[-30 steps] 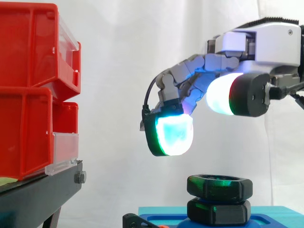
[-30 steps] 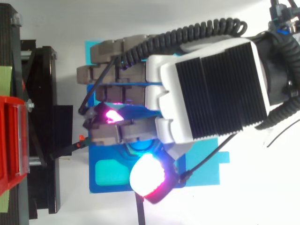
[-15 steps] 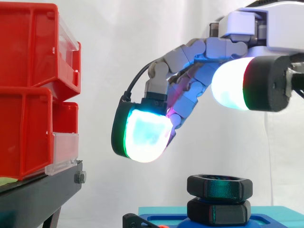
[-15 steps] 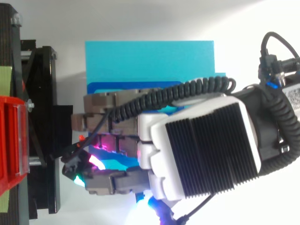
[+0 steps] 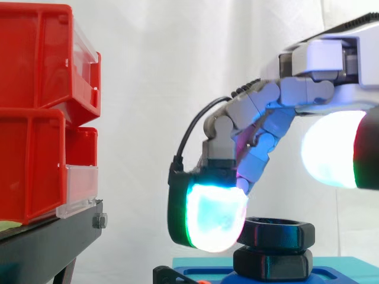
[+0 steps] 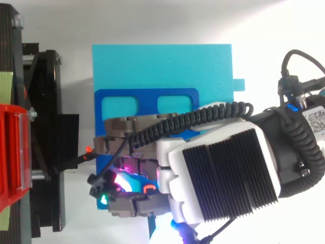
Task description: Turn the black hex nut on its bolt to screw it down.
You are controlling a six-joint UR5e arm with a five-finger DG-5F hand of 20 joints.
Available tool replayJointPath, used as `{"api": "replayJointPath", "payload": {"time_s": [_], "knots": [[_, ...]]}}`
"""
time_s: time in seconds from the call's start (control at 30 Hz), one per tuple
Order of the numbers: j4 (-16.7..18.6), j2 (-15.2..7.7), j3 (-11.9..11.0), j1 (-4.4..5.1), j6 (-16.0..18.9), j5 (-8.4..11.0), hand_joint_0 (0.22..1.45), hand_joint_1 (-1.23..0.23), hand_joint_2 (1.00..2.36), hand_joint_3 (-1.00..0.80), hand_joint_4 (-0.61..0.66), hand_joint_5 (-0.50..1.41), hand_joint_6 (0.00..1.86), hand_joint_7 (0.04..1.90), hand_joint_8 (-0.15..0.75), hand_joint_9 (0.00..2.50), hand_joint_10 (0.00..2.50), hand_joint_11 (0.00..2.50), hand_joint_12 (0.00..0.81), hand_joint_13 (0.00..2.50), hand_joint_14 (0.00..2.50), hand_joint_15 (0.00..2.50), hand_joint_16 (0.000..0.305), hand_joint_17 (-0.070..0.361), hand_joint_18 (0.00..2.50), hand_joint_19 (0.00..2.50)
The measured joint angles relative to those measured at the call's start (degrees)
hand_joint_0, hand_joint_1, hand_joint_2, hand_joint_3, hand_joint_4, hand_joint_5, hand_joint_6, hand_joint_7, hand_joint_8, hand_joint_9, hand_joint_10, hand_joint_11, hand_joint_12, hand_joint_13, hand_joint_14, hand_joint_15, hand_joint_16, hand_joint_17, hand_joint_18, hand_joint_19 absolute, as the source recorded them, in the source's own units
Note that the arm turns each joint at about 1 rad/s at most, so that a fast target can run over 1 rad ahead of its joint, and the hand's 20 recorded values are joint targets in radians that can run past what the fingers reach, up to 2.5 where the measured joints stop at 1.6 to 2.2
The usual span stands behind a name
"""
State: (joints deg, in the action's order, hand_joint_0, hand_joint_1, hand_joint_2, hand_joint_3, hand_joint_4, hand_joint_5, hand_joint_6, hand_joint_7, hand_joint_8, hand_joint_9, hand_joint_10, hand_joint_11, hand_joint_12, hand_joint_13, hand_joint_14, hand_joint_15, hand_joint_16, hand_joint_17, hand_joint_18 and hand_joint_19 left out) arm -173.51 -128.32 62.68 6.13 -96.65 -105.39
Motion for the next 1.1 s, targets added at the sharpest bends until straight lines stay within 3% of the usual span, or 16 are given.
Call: {"api": "replayJointPath", "payload": {"time_s": [0.27,0.4,1.1], "knots": [[0.00,0.01,1.79,-0.58,-0.75,-0.56,0.53,-0.19,1.00,-0.50,0.13,-0.03,0.50,0.99,0.244,0.93,0.00,0.05,0.302,0.68,0.00,0.08,0.041,0.093,0.57,0.37],[1.10,0.00,2.34,-0.66,-0.69,-0.52,0.53,-0.19,1.00,-0.50,0.13,-0.02,0.50,1.10,0.244,0.94,0.00,0.05,0.301,0.68,0.00,0.07,0.041,0.093,0.57,0.37],[4.27,0.00,2.42,-0.85,-0.64,1.40,0.53,-0.18,1.00,-0.50,0.14,0.00,0.50,1.26,0.257,0.95,0.00,0.07,0.304,0.68,0.00,0.07,0.041,0.092,0.57,0.37]]}}
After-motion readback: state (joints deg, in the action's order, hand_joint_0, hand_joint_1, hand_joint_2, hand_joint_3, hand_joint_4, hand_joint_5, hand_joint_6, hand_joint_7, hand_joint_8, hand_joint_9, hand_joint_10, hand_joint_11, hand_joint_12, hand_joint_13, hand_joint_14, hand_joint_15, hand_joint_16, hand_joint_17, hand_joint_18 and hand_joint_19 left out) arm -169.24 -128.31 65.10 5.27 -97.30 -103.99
